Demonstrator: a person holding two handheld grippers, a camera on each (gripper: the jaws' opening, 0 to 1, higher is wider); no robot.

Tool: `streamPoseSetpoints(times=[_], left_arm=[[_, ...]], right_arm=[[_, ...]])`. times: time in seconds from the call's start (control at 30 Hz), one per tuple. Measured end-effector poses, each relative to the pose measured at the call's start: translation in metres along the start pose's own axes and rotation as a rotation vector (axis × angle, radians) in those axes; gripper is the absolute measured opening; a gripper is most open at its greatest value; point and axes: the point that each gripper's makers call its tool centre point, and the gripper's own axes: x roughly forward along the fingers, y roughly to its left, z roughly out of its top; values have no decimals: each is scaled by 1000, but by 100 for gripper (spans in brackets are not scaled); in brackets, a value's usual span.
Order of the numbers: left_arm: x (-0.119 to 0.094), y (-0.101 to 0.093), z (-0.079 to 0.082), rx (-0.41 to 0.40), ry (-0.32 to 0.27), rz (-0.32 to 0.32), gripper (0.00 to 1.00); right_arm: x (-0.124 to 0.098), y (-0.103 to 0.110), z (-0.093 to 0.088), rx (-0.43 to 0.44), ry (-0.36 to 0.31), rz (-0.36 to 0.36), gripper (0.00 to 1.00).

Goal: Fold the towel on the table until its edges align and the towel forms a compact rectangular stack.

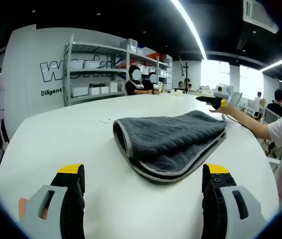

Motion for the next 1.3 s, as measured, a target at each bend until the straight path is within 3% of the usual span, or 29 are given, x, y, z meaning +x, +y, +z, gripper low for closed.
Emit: streamPoseSetpoints(times=[0.2,0.43,0.7,1.03,1.1,1.3], left_arm=[[0,0,0,0,-1,-2,97],[2,-6,-3,-3,0,-5,97],[6,-14,-2,0,-11,-25,97],[11,-10,7,-18,-88,-73,96],[20,0,11,-39,-101,-64,96],[38,-5,12,-44,-93,-126,92]], right_arm=[[3,9,-9,11,46,15,90],[3,5,-15,26,77,21,96],[3,3,-10,35,62,18,99],[5,6,-10,37,61,38,99],[8,10,-14,23,78,48,99],[8,14,-14,23,79,66,99]])
